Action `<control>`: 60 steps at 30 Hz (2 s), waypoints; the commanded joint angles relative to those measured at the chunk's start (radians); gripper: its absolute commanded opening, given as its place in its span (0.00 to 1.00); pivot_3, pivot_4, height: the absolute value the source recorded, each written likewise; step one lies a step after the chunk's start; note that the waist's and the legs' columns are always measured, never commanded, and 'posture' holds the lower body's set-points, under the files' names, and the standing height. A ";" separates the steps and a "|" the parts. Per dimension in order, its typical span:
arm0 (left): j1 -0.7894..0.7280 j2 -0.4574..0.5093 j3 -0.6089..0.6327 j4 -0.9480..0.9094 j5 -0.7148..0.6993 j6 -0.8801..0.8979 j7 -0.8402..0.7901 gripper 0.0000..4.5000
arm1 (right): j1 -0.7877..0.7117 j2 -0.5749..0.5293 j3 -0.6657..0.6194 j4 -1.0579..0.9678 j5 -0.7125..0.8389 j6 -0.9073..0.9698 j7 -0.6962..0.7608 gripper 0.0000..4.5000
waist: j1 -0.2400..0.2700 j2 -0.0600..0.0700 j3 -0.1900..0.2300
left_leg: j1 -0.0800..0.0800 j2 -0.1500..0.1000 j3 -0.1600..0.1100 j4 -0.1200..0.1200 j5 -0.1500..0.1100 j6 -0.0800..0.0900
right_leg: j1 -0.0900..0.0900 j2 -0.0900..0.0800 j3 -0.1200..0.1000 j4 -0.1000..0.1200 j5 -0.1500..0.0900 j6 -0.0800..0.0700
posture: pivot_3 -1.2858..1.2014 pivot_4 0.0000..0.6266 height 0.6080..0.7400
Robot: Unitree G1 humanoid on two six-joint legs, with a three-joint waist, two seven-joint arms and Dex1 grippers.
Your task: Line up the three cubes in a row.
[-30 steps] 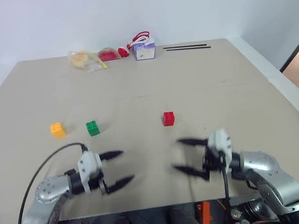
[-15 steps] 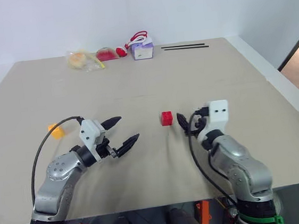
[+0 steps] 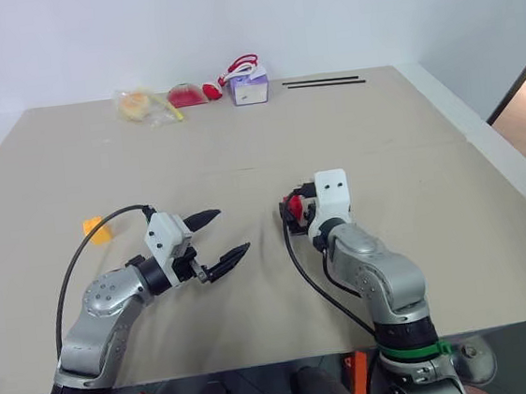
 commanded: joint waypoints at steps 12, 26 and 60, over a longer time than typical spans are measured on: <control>-0.024 -0.026 0.025 -0.034 0.006 -0.006 0.050 1.00 | -0.036 0.032 -0.001 0.004 -0.052 0.015 0.007 0.28 | 0.000 0.000 0.000 | 0.000 0.000 0.000 -0.001 0.000 0.000 | 0.000 0.000 0.000 0.000 0.000 0.000 | 0.52 0.24 1.00; -0.035 0.167 0.003 -0.004 -0.075 -0.034 -0.319 1.00 | 0.108 -0.730 0.036 -0.122 0.254 -0.374 1.184 0.28 | -0.005 0.001 0.002 | 0.000 0.000 0.004 -0.003 -0.004 0.006 | 0.000 0.000 0.002 -0.004 -0.003 0.001 | 0.52 0.24 1.00; 0.075 -0.084 0.127 -0.173 0.040 0.116 0.268 1.00 | -0.112 -0.585 0.018 0.002 0.373 -0.292 1.262 0.99 | 0.001 -0.005 0.004 | 0.001 0.002 0.006 0.002 -0.005 0.007 | 0.001 0.002 0.006 -0.003 0.000 0.003 | 0.52 0.24 1.00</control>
